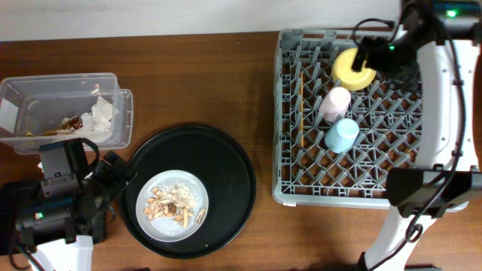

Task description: Sort waste into correct bins and load items into the dishwasher rack

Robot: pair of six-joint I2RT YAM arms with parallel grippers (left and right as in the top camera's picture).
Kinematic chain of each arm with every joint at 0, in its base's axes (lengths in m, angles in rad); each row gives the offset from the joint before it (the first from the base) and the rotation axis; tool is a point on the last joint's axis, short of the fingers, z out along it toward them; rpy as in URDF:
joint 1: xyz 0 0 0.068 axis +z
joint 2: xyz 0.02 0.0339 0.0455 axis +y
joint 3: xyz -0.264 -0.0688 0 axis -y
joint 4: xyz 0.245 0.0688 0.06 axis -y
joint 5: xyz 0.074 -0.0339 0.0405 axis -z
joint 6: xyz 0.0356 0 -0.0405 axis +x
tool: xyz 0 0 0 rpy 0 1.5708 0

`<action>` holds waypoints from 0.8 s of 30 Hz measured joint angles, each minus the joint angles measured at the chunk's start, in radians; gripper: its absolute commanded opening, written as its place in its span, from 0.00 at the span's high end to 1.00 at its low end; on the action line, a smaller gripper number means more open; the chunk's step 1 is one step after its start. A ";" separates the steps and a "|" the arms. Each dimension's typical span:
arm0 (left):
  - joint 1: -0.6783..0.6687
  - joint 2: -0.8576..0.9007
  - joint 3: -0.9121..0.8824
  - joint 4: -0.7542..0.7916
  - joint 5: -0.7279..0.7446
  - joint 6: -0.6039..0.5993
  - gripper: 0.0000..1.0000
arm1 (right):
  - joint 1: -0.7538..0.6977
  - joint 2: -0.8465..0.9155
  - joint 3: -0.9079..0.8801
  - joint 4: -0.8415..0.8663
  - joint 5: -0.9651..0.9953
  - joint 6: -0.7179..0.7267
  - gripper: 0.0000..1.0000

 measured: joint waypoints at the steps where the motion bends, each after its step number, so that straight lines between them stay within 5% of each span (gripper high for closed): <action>1: 0.000 0.000 0.000 -0.006 0.027 0.000 0.01 | -0.023 0.000 0.000 0.000 0.000 0.000 0.02; 7: -0.042 0.000 0.000 -0.049 0.478 0.069 0.01 | -0.058 0.000 0.000 -0.004 0.000 0.000 0.01; 10: -0.274 0.000 0.000 -0.040 0.550 0.129 0.05 | -0.058 0.000 0.000 -0.003 0.000 0.000 0.02; 16: -0.810 0.195 0.002 0.056 0.227 0.005 0.28 | -0.058 0.000 0.000 -0.004 0.000 0.000 0.02; 19: -0.891 0.407 0.002 0.051 0.024 -0.084 0.44 | -0.058 0.000 0.000 -0.004 0.000 0.000 0.02; 24: -0.891 0.615 0.001 0.078 -0.178 -0.202 0.46 | -0.058 0.000 0.000 -0.004 0.000 0.001 0.02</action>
